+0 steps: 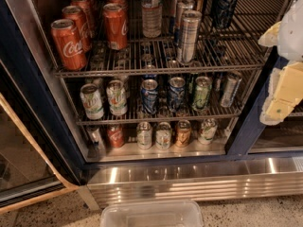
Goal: Pick pepsi can from top shelf of fridge
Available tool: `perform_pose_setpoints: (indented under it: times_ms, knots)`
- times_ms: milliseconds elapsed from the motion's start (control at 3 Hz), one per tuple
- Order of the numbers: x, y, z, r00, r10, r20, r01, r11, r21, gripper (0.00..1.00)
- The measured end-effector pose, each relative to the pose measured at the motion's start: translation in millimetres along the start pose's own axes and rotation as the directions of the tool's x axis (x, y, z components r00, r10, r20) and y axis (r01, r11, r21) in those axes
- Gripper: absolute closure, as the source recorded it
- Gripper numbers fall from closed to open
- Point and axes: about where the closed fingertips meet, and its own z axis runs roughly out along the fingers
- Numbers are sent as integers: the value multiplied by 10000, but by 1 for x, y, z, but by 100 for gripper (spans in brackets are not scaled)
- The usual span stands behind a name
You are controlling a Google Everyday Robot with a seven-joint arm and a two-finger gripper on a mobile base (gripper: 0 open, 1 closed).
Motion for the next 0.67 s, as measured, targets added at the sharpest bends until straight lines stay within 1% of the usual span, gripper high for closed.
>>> perform_pose_setpoints:
  times_ms: [333, 667]
  knots:
    - [0, 0, 0, 10000, 0, 0, 0, 10000, 1, 0]
    - [4, -11, 6, 9997, 217, 113, -220, 9993, 314, 0]
